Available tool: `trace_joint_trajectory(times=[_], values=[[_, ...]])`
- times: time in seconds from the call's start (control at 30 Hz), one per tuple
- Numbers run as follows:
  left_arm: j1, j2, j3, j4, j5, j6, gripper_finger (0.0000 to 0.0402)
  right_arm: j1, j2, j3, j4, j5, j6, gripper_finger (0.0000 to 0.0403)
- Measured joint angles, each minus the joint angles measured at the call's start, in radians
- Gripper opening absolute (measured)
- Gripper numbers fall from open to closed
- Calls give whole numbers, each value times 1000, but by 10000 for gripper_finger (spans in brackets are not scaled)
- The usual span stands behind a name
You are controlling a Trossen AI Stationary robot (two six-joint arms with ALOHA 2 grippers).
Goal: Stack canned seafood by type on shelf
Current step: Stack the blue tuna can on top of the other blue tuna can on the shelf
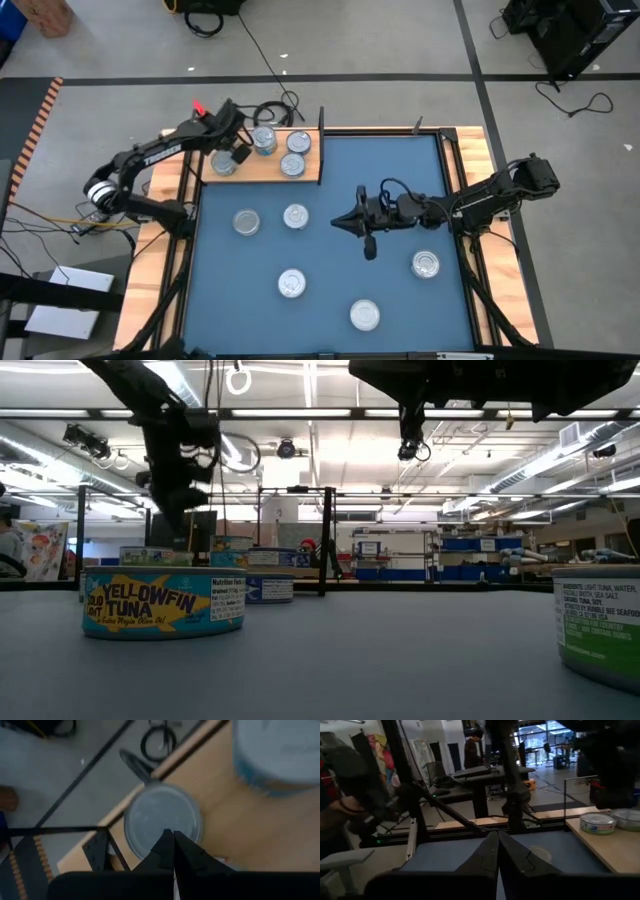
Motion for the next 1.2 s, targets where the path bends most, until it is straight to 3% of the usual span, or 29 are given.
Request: trace_joint_trajectory(times=[0.6, 1.2], values=[[-362, -322, -184, 297, -2, -78, 1, -7, 0, 0, -21, 12, -83, 21], [-701, -348, -426, 655, -13, -75, 2, -7, 0, 0, -44, 12, -81, 14]])
